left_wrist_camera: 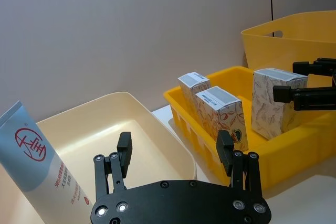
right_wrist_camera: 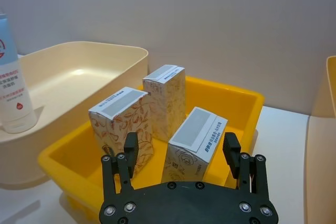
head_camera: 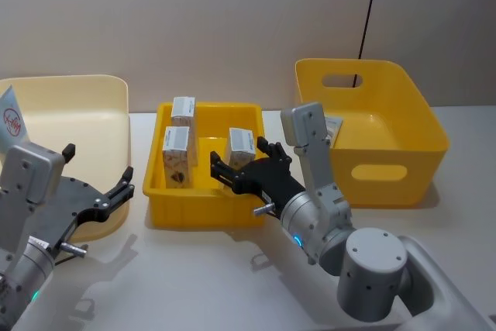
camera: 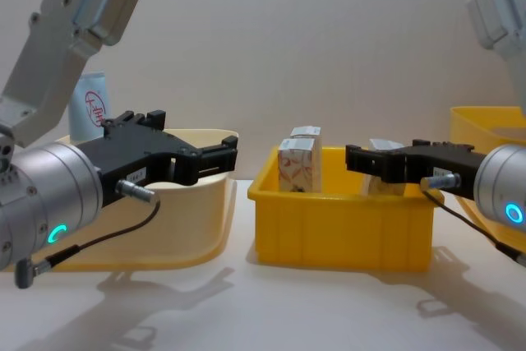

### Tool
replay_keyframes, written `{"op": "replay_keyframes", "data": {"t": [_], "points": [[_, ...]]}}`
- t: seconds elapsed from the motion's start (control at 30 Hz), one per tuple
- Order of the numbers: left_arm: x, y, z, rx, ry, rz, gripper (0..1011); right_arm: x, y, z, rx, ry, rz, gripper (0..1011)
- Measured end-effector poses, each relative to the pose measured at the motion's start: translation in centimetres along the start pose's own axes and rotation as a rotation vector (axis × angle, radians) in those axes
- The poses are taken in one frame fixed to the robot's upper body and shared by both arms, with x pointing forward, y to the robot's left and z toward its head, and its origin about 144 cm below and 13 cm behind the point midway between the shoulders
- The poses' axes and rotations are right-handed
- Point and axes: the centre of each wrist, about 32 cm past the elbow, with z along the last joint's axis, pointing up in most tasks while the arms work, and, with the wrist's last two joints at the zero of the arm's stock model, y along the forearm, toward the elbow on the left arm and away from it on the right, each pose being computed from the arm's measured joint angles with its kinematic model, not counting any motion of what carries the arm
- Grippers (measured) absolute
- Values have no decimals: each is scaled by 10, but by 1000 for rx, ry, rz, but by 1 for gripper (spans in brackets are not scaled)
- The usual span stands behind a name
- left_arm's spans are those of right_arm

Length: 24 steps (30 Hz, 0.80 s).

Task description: Bimanual collaborative sorting of washing and personal care products

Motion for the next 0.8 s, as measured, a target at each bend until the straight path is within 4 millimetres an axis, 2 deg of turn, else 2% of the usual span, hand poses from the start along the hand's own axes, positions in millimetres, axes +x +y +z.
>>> {"op": "replay_keyframes", "data": {"t": [0.8], "points": [[0,0,0,0,0,0,1003,-2,16,-2,-32,29,-84,1001]]}}
